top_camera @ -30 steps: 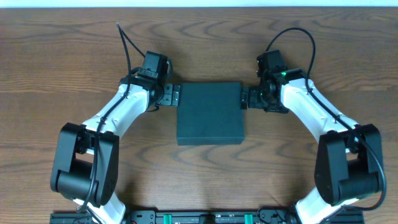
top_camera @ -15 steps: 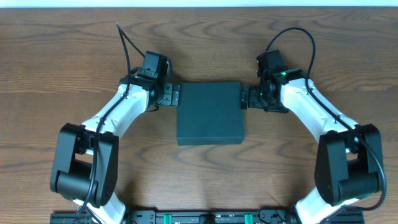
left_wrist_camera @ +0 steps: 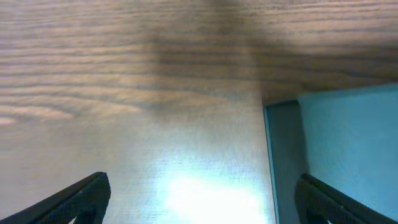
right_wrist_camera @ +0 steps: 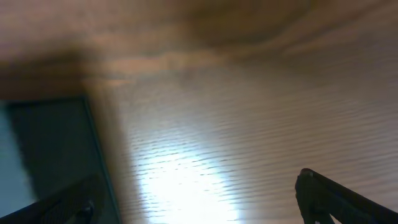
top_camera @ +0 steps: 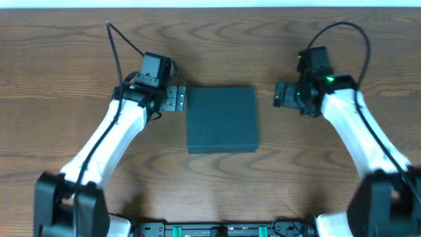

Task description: Pack container

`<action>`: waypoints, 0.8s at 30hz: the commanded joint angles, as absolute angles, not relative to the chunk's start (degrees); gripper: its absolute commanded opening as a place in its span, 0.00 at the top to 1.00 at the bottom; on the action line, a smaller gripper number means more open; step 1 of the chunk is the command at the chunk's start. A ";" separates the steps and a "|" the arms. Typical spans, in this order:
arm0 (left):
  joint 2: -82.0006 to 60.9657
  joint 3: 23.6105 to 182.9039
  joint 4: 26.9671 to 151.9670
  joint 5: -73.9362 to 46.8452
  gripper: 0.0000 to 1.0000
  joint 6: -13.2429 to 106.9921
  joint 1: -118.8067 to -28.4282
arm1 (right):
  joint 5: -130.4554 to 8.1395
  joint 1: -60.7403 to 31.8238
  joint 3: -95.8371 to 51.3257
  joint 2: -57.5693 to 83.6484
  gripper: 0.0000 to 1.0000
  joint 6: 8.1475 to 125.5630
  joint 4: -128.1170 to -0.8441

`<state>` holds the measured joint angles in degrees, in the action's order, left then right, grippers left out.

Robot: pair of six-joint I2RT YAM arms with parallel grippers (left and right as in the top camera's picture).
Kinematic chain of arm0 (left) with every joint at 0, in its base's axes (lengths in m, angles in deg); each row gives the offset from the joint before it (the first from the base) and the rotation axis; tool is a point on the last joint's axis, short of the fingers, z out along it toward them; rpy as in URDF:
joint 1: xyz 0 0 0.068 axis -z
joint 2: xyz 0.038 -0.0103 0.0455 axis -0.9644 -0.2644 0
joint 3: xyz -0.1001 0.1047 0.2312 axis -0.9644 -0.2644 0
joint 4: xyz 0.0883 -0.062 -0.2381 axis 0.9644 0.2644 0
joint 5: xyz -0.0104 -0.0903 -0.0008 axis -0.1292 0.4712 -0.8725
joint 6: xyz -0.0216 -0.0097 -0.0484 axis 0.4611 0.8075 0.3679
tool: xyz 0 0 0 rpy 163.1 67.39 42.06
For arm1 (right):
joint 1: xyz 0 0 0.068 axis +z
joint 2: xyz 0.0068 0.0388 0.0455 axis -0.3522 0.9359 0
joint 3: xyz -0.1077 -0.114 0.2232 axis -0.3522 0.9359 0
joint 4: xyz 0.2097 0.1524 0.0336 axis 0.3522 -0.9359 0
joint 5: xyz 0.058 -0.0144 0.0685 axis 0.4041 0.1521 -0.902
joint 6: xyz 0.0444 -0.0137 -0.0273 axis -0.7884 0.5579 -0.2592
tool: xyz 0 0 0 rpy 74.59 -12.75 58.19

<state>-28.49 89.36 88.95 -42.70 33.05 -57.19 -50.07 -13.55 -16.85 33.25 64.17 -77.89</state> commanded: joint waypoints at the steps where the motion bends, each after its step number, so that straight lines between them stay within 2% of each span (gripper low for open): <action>1: -22.70 89.14 91.10 -44.15 0.05 32.66 -56.97 | -48.64 -13.55 -16.87 25.53 0.01 69.28 -78.24; 9: -5.17 89.03 101.59 -48.04 0.05 32.24 -52.03 | -48.82 -9.75 -16.85 5.34 0.01 77.98 -84.56; 16: 10.15 85.40 106.11 -55.60 0.05 37.66 -43.68 | -48.78 -3.02 -16.82 -13.31 0.01 78.70 -91.64; 24: 23.15 75.00 108.12 -57.78 0.05 45.16 -41.56 | -48.64 -2.21 -16.78 -27.76 0.01 78.61 -97.36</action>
<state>20.95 77.68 107.40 -54.72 40.66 -41.85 -49.21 -3.13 -16.91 -26.05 77.54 -97.06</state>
